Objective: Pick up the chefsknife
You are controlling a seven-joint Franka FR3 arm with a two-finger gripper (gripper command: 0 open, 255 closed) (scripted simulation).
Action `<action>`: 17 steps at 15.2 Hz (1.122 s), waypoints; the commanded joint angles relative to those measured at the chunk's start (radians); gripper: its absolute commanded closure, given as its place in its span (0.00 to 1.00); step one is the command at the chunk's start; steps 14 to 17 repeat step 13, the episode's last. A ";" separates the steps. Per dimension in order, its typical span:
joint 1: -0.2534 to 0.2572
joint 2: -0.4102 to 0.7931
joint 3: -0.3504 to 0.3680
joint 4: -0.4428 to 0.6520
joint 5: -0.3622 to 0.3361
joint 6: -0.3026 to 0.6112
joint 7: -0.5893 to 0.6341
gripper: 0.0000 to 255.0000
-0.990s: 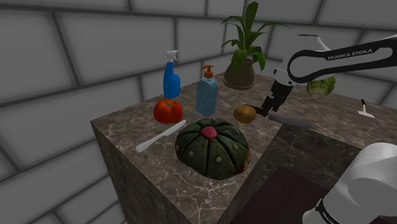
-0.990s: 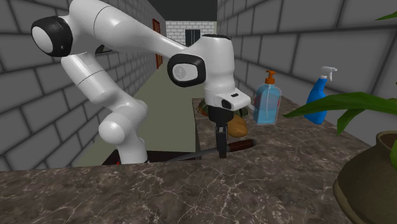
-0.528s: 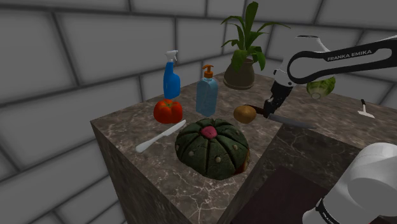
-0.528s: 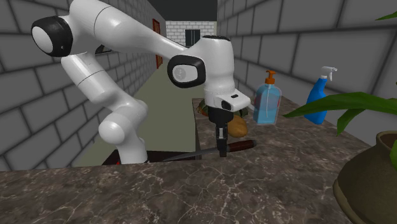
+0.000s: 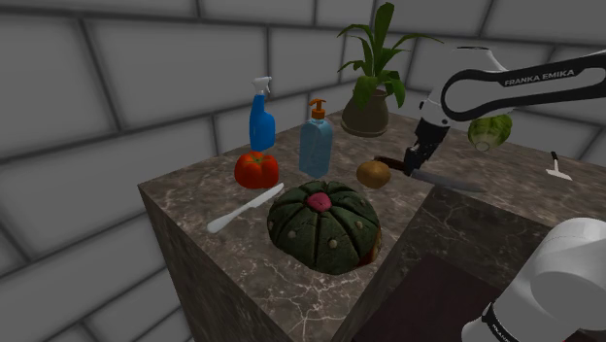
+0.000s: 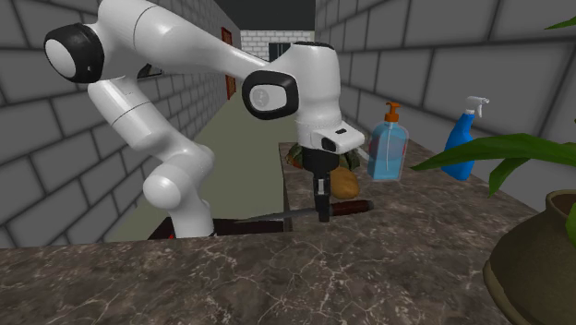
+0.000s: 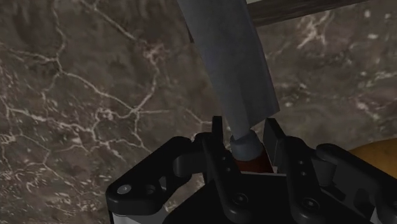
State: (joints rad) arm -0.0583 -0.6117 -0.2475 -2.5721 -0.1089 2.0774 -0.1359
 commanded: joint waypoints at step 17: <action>0.006 -0.024 0.020 0.146 0.012 -0.170 0.005 1.00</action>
